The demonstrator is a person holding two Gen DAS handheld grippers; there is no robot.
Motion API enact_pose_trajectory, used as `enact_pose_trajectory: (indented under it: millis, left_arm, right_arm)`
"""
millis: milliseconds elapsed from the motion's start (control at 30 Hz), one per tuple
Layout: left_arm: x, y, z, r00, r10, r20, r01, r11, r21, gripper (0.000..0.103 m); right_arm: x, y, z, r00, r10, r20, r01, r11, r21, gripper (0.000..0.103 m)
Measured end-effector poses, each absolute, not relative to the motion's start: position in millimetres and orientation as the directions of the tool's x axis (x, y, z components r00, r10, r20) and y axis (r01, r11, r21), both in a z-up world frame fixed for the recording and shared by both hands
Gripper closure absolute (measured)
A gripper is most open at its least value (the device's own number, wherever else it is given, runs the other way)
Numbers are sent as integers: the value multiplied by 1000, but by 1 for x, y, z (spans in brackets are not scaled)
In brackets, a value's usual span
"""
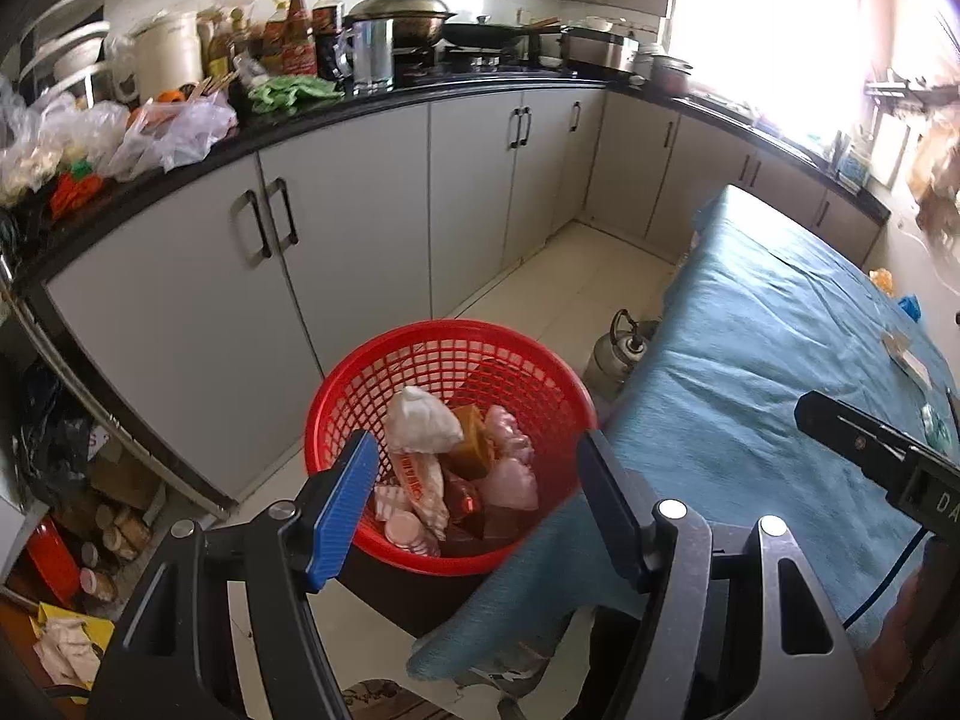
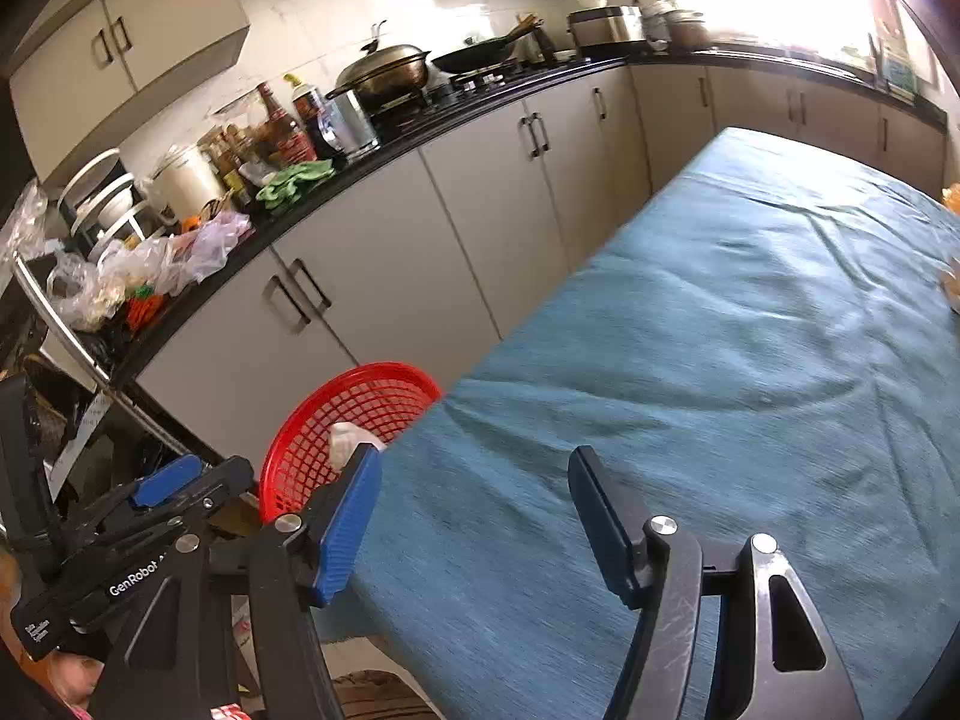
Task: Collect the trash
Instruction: 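Move both tools away from the basket back over the table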
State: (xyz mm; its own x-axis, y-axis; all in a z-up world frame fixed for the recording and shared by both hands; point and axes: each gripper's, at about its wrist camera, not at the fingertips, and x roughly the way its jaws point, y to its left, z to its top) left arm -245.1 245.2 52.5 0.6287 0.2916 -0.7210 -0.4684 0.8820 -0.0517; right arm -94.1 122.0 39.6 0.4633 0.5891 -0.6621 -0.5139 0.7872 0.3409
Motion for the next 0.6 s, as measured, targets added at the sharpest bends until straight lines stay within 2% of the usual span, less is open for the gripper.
enact_pose_trajectory:
  millis: [600]
  left_arm:
    - [-228, 157, 76, 666, 255, -701, -329, 944, 32, 31]
  right_arm:
    - [-109, 4, 49, 578, 511, -636, -403, 857, 322, 30]
